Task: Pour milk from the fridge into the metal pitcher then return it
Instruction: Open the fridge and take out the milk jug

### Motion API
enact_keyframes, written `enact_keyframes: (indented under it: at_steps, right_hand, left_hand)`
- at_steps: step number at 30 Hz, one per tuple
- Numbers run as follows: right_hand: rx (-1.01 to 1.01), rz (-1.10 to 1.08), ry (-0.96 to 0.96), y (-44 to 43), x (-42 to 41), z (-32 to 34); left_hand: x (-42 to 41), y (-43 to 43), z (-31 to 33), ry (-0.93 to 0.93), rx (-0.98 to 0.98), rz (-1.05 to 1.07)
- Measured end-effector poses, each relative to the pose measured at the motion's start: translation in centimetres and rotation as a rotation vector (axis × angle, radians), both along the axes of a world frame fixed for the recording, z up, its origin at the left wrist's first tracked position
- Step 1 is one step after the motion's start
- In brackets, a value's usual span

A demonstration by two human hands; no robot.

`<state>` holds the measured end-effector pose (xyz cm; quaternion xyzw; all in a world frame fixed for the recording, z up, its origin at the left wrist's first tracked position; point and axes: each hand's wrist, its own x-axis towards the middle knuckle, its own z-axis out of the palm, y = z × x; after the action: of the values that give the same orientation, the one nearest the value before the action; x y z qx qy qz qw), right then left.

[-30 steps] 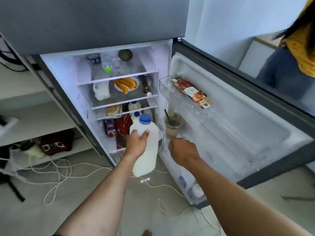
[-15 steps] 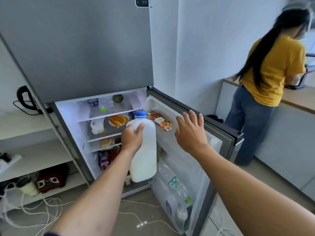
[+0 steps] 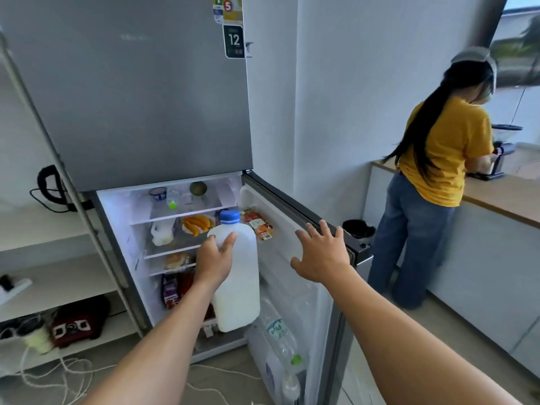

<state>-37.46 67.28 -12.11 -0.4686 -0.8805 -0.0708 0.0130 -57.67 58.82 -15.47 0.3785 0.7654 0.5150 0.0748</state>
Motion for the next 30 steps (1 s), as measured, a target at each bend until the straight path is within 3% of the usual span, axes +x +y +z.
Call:
enact_keyframes:
  at_steps: [11,22,30]
  right_hand:
    - [0.115,0.012,-0.327,-6.6,-7.6,0.6]
    - [0.225,0.287,0.043,-10.0,-15.3,1.4]
    - [0.099,0.497,0.225,-12.3,-23.0,3.4]
  left_hand:
    - [-5.9,-5.8,0.6,0.017,-0.025,0.177]
    - [-14.1,-10.4,1.6,0.086,0.017,0.311]
    - [-21.9,-11.8,3.1,0.115,0.036,0.390]
